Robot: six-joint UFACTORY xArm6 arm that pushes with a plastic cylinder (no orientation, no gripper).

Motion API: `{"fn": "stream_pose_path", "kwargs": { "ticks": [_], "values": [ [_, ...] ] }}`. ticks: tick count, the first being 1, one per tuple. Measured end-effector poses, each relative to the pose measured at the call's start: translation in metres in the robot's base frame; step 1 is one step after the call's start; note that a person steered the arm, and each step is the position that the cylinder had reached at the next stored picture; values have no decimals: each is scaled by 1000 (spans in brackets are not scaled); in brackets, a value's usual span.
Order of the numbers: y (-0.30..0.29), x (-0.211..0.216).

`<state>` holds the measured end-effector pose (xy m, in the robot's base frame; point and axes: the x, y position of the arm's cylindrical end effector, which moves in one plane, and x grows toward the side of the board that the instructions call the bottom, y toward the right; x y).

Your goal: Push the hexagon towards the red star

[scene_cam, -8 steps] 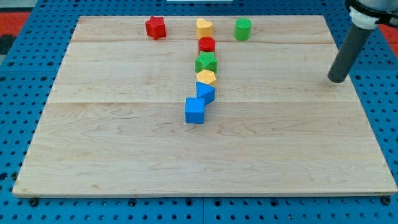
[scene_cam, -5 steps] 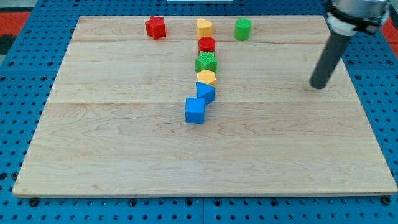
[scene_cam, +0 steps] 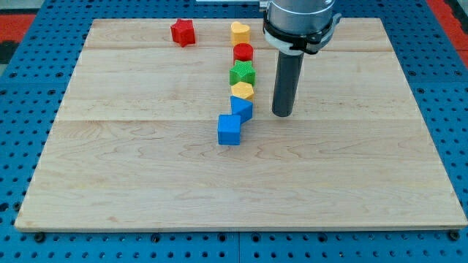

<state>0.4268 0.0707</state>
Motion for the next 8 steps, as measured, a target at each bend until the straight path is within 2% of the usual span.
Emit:
{"fn": "stream_pose_path", "kwargs": {
  "ticks": [1,2,3,5,7,8],
  "values": [
    [-34,-5],
    [-75,-34],
    [-91,-39],
    [-90,-67],
    [-84,-69],
    [-166,-42]
  ]
}}
